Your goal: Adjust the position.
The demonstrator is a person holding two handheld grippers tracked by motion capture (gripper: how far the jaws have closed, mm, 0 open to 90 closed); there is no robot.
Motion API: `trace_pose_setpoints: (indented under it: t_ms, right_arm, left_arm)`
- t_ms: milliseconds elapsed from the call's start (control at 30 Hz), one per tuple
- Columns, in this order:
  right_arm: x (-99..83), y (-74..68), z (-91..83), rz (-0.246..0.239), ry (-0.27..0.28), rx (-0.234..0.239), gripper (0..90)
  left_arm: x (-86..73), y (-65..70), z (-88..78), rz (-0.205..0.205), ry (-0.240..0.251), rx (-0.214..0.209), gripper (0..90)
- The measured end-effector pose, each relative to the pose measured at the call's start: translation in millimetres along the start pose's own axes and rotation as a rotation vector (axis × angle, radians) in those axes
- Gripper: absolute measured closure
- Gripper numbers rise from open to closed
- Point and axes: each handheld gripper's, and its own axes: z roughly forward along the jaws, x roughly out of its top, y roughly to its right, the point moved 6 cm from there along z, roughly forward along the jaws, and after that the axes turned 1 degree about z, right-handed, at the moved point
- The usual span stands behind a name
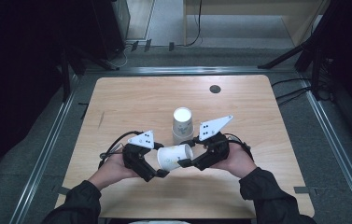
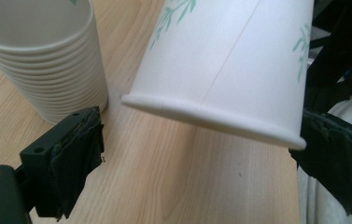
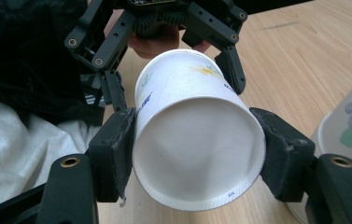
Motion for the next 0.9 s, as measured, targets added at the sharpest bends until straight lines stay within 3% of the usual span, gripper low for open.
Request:
trace_pose_setpoints:
  t_ms: [100, 167, 400, 567, 800, 867, 900]
  right_arm:
    - [3.7, -1.2, 3.9, 0.006, 0.012, 0.022, 35.2]
    - [6.1, -2.7, 6.6, 0.007, 0.022, 0.037, 35.2]
    - [8.8, -4.1, 11.4, 0.017, 0.038, 0.057, 35.2]
    - [9.5, -4.2, 11.0, 0.025, 0.046, 0.068, 35.7]
    - [9.6, -5.7, 11.7, 0.023, 0.044, 0.082, 35.7]
    - [9.2, -5.4, 11.5, 0.028, 0.045, 0.082, 33.9]
    - [8.9, -4.6, 11.5, 0.033, 0.039, 0.070, 28.4]
  left_arm:
    - [2.6, 0.9, -0.9, -0.008, 0.041, -0.007, 5.1]
    - [2.8, 2.0, -1.5, -0.007, 0.062, -0.025, 13.1]
    - [5.9, 4.2, -4.3, -0.020, 0.108, -0.070, 13.9]
    - [5.0, 5.0, -5.8, 0.003, 0.102, -0.064, 22.5]
    - [4.9, 6.4, -7.4, 0.013, 0.086, -0.080, 25.1]
    - [4.7, 5.5, -8.0, 0.013, 0.077, -0.082, 25.1]
    - [4.4, 5.0, -8.3, 0.015, 0.075, -0.080, 25.1]
